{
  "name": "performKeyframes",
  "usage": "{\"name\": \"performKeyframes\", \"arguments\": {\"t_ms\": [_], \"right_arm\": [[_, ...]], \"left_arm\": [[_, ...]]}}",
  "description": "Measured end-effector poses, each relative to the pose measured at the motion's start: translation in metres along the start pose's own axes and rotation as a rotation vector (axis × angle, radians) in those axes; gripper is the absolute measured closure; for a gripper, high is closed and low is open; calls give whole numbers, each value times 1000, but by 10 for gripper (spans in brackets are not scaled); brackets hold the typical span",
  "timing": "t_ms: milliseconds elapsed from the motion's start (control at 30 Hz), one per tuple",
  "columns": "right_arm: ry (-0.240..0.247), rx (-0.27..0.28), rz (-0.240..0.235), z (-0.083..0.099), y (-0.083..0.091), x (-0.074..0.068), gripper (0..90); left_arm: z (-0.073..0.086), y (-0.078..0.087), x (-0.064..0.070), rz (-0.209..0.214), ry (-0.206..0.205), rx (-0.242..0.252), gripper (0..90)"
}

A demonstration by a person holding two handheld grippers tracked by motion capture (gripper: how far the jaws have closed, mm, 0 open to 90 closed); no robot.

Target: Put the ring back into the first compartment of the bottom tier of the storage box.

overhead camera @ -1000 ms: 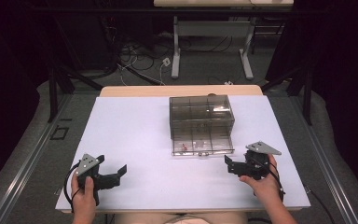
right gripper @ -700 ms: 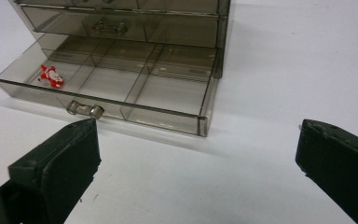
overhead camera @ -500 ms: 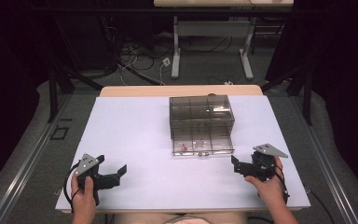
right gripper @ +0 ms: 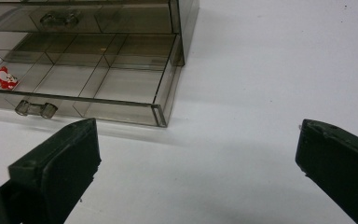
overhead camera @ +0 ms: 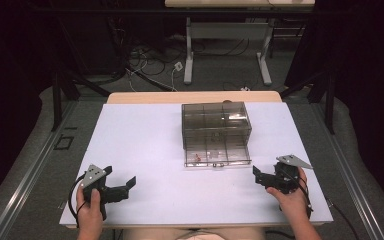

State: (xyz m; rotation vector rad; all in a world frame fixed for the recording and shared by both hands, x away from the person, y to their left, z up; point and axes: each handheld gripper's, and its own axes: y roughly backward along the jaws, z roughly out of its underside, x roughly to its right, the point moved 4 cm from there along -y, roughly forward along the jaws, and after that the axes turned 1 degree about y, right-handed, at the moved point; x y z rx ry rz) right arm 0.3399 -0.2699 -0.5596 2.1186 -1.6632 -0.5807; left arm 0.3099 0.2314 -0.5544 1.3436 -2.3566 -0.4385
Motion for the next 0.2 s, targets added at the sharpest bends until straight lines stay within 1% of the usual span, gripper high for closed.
{"name": "performKeyframes", "arguments": {"t_ms": [67,100,167,200], "right_arm": [[-14,1,4,0,1,1,0],[-7,2,8,0,1,2,0],[-16,1,10,0,1,4,0],[-10,-5,16,0,2,6,0]], "left_arm": [[0,0,0,1,-3,-3,2],[0,-1,0,1,-5,-3,2],[0,-1,0,2,-5,-7,2],[0,-1,0,1,-4,-7,2]]}}
